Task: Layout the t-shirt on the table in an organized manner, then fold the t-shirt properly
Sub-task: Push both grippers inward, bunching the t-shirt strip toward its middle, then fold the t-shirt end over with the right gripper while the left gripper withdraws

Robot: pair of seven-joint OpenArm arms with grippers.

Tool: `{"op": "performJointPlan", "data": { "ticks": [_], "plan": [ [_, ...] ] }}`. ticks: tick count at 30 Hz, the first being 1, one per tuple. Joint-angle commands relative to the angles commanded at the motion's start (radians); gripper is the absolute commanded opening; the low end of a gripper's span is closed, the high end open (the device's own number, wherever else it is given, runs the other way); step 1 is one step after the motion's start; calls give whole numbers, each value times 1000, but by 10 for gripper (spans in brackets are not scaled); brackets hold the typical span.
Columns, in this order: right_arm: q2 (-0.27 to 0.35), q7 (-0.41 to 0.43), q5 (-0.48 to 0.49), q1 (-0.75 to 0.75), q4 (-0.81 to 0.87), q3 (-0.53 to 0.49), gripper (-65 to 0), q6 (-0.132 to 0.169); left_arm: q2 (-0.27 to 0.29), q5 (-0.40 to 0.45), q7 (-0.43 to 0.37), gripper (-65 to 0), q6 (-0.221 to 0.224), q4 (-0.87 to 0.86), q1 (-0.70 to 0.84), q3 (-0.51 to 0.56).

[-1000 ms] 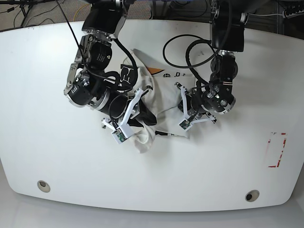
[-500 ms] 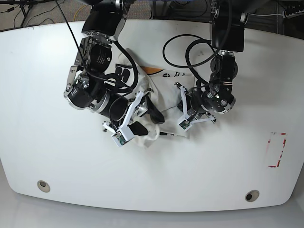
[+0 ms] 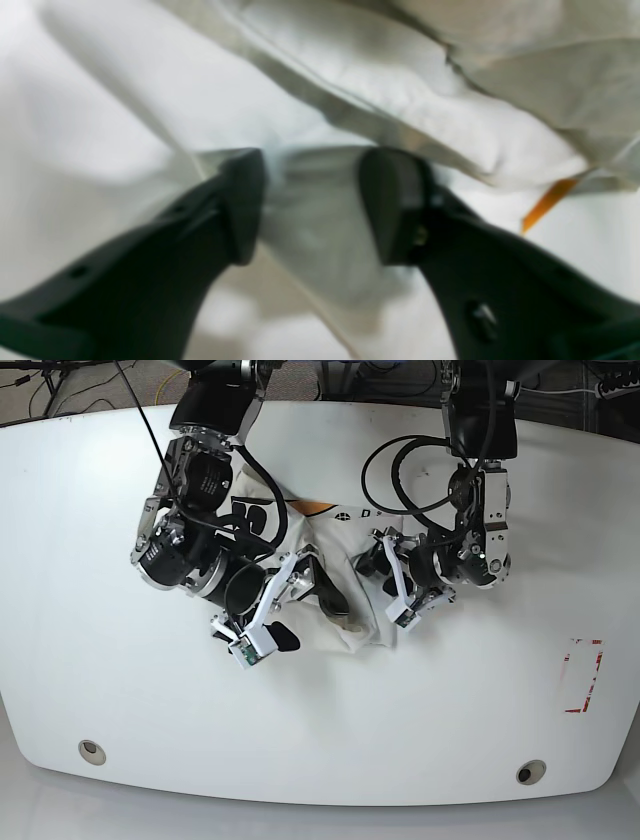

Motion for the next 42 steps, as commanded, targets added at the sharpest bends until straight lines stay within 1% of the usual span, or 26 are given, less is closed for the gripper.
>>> {"op": "performJointPlan", "data": {
  "ticks": [3,5,6,8,9,13,14,15,16,18,20,22,26,28,29,31,32,34,39,42],
  "plan": [
    [31,0,-8,-3,-6,8,-151,0,-6,-52,0,-287,0,32,0,-20],
    [48,-2,-8,-18,-14,23,-151,0,-49,-101,23,-287,0,74,0,-41],
    [49,-2,-6,-23,-18,26,-151,0,-57,-112,29,-287,0,83,0,-46],
    [55,-2,0,-40,-37,28,-151,0,-94,-181,60,-289,0,126,0,-66],
    [55,-2,0,-44,-43,28,-151,0,-104,-209,66,-289,0,141,0,-71],
    [55,-6,3,-104,-74,29,-151,0,-192,-330,75,-290,0,224,5,-143],
    [55,-6,3,-114,-75,28,-151,0,-204,-345,75,-290,0,232,5,-155],
    [51,-6,3,-129,-77,26,-151,0,-230,-368,83,-290,0,239,6,-180],
    [51,-6,3,-133,-78,26,-151,0,-238,-374,87,-290,0,239,6,-187],
    [48,-6,3,-161,-78,26,-151,0,-282,-408,109,-290,0,241,5,-227],
    [46,-6,5,-173,-81,23,-151,0,-315,-427,114,-290,0,241,6,-255],
    [46,-6,5,-180,-83,-6,-151,0,-347,-448,114,-290,0,241,6,-288],
    [44,-6,5,-181,-80,-100,-151,0,-399,-462,115,-290,0,238,20,-345],
    [17,-6,3,-170,-80,-158,-162,0,-419,-465,115,-290,0,238,37,-373],
    [11,-6,2,-164,-80,-169,-163,0,-420,-465,115,-290,0,238,38,-376],
    [-28,-6,-6,-141,-91,-213,-168,0,-437,-465,115,-290,0,239,44,-393],
    [-34,-6,-6,-138,-97,-219,-168,0,-440,-465,115,-290,0,239,44,-394],
    [-67,-6,0,-106,-140,-259,-168,0,-446,-460,115,-290,0,239,46,-402],
    [-67,0,-3,-34,-196,-328,-168,0,-450,-465,115,-290,0,242,71,-402],
    [-67,0,-8,2,-189,-296,-168,0,-450,-462,115,-290,0,242,72,-396]
  ]
}}
